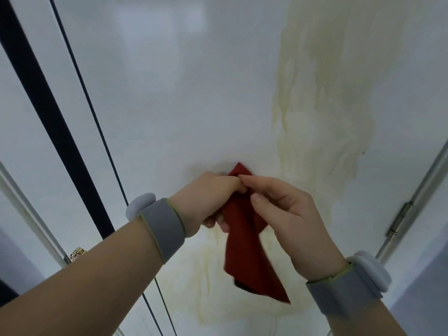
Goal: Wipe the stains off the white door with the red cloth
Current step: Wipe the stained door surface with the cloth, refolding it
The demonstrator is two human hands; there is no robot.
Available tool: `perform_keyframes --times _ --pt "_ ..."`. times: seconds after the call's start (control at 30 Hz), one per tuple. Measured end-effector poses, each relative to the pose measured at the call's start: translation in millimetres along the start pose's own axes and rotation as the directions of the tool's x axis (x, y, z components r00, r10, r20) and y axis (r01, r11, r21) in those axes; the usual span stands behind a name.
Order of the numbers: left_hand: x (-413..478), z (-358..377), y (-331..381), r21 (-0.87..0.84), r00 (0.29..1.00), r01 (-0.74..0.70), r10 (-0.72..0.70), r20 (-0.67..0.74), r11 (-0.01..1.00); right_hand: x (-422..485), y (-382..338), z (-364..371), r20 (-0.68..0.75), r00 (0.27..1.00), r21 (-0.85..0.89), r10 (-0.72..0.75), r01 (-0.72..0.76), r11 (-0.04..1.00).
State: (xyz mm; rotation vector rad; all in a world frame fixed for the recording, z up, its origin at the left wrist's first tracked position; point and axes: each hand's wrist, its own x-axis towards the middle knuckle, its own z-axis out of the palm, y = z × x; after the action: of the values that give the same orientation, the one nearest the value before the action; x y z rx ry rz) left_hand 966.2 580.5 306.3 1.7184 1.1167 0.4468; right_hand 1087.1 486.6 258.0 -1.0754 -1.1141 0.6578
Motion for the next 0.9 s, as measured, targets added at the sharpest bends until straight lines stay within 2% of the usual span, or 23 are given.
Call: perform_keyframes --times 0.07,0.17,0.23,0.43,0.57,0.73,0.9 --pt "-10 2 9 -0.095 0.994 0.065 -0.056 0.094 0.993 -8 -9 -5 -0.028 1.000 -0.021 0.003 -0.003 1.000" --pt "-16 1 19 -0.252 0.991 0.072 -0.041 0.127 0.965 -15 -20 -14 -0.144 0.989 -0.123 -0.020 0.002 0.992" --pt "-18 4 27 -0.369 0.993 0.057 -0.016 0.114 0.928 -18 -28 -20 -0.209 0.975 -0.220 -0.074 0.027 0.975" --pt "-31 10 56 -0.606 0.998 -0.063 0.064 -0.021 0.793 -19 -59 -23 -0.230 0.957 -0.409 -0.179 0.072 0.910" --pt "-37 11 83 -0.694 0.984 -0.180 0.122 -0.132 0.697 -2 -66 -34 -0.190 0.910 -0.617 -0.368 0.181 0.766" --pt "-40 9 111 -0.700 0.961 -0.275 0.187 -0.201 0.659 23 -74 -57 -0.200 0.826 -0.720 -0.527 0.241 0.651" --pt "-41 8 136 -0.659 0.929 -0.371 0.257 -0.267 0.654 56 -102 -87 -0.245 0.798 -0.653 -0.551 0.284 0.702"
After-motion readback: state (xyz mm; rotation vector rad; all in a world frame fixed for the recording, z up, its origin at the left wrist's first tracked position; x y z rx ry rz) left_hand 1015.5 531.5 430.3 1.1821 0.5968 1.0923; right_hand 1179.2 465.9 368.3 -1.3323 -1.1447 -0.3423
